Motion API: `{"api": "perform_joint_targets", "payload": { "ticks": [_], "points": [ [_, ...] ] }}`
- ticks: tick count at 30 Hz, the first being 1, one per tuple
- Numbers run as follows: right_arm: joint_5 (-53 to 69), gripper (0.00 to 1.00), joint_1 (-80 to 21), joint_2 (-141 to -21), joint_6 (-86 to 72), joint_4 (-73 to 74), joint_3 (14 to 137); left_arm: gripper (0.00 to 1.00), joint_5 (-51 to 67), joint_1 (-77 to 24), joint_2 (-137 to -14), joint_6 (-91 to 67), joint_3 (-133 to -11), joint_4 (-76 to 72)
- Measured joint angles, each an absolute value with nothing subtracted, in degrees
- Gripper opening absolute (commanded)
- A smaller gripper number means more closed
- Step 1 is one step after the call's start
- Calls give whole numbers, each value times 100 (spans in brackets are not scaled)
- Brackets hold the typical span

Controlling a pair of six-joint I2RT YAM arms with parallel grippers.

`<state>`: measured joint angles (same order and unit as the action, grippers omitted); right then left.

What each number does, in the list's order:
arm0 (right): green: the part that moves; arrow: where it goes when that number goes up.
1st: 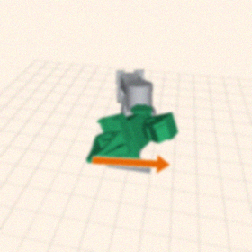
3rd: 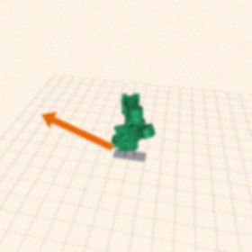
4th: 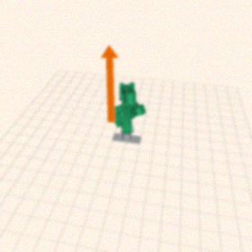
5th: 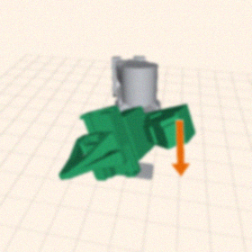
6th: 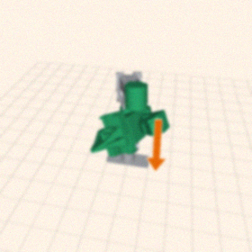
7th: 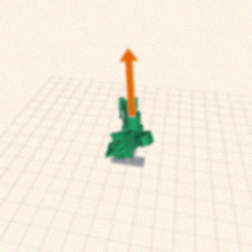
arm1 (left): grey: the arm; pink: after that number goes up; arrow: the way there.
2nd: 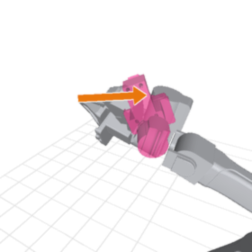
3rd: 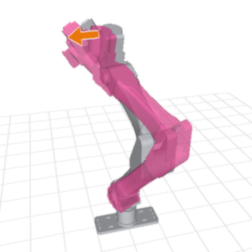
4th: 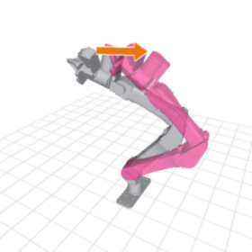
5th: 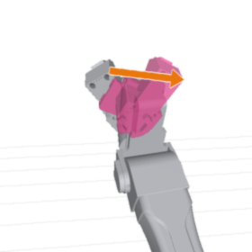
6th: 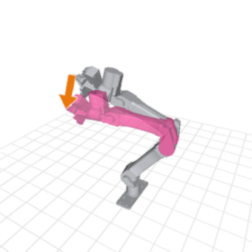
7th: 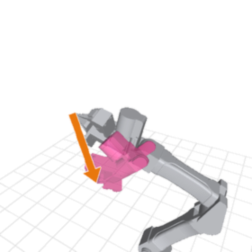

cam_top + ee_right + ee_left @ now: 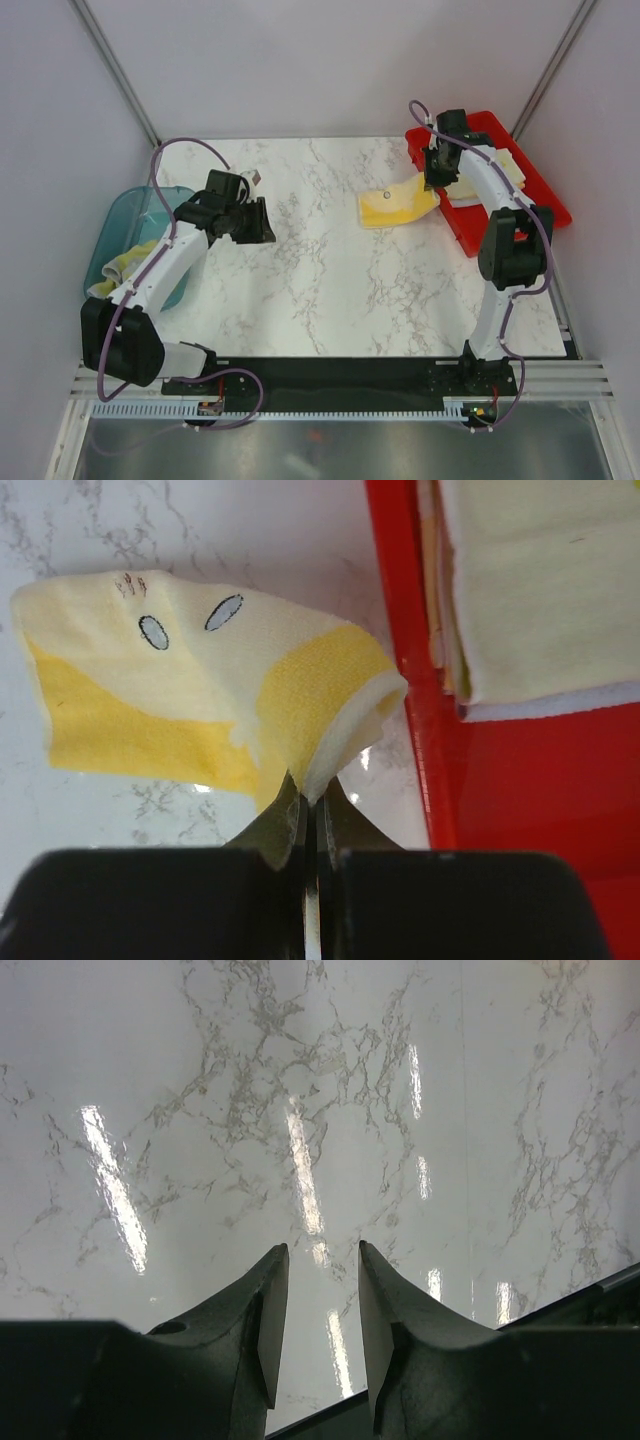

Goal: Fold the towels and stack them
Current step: Neatly place the folded towel into the bin

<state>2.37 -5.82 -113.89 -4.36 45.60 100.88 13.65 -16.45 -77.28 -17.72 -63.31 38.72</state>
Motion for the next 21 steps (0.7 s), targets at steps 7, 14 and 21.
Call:
{"api": "perform_joint_targets", "payload": {
  "ticks": [7,14,21],
  "points": [
    [-329,0,-104,-11773,-172,5046,10750,40,1365,-1610,-7865,-1741,-6331,3874],
    [-565,0,454,-12147,54,5170,11413,40,1363,-1581,-7920,-1734,-6331,3889],
    [-491,0,803,-12696,276,5105,12440,40,1367,-1581,-7920,-1706,-6331,3889]
  ]
}}
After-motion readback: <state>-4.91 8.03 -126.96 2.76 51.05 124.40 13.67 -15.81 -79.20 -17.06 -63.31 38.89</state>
